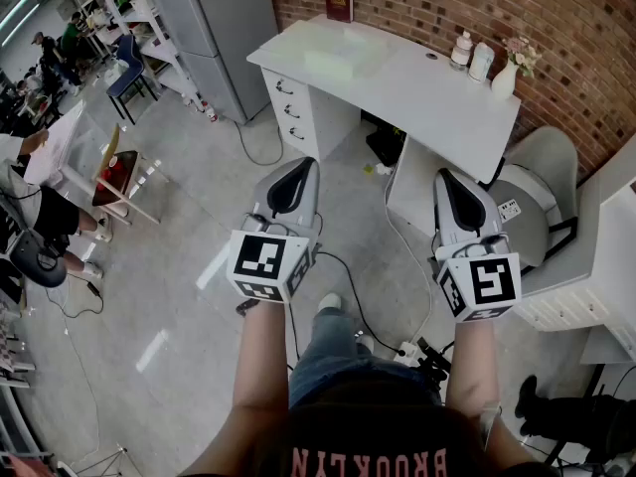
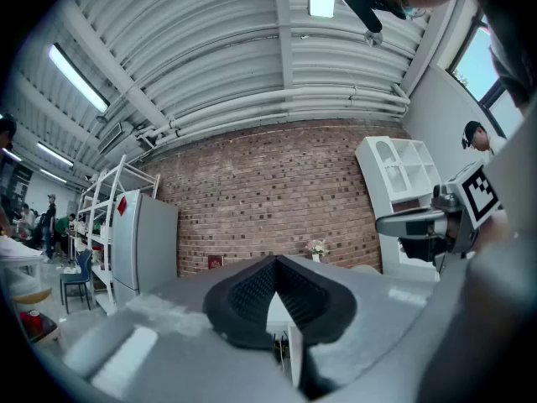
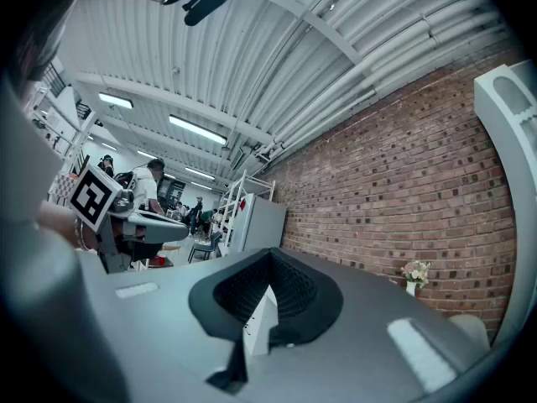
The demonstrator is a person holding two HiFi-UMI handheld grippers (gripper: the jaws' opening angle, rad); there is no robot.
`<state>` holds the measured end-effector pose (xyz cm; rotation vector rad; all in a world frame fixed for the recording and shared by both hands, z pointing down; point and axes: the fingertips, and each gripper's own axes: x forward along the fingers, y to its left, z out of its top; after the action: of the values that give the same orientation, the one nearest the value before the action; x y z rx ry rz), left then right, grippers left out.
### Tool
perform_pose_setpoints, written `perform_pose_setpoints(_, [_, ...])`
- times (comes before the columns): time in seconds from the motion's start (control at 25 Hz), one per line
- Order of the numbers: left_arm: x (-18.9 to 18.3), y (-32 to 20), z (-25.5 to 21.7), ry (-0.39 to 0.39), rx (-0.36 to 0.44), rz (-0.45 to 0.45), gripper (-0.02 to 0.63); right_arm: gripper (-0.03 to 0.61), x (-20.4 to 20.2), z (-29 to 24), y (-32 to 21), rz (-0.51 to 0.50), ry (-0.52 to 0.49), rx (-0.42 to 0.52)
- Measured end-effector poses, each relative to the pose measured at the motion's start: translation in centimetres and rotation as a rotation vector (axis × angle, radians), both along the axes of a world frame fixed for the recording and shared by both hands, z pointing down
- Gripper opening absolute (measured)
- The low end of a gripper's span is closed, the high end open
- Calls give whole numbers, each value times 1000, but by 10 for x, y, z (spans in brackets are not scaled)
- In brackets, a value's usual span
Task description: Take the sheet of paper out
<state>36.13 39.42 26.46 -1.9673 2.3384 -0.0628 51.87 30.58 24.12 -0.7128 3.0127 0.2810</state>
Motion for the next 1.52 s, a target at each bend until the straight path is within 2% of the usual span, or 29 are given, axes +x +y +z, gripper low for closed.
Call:
perform_pose_setpoints(0.2, [-10,-4,4,5,6,-25,-3,-5,-1,9,-12,1,-1,-27])
perform_pose_setpoints(0.4, [-41,-25,6,5,11,-30,-3,-5,-30,13,-33,-1,1,-25])
perform_pose_setpoints(0.72, [-138,-87,17,-10,-20,-19,-3,-3,-134,23,-89,-7,14,-29])
perform_pose_setpoints(0.92, [-216,-133,22,26,-18,-24,-3,-3,-205,26,-128,10,21,-35])
perform_pose_setpoints(1.12, [-281,-179,24,55,-24,30,-3,-3,-268,27,-168,53,29,-53])
perform_pose_setpoints(1.28, [-321,-202,23,69,-22,49,-3,-3,-305,32,-185,76,35,-54])
perform_pose_setpoints(1.52, [-359,-213,30,69,-38,27,-3,-3,-334,36,-208,102,16,-85])
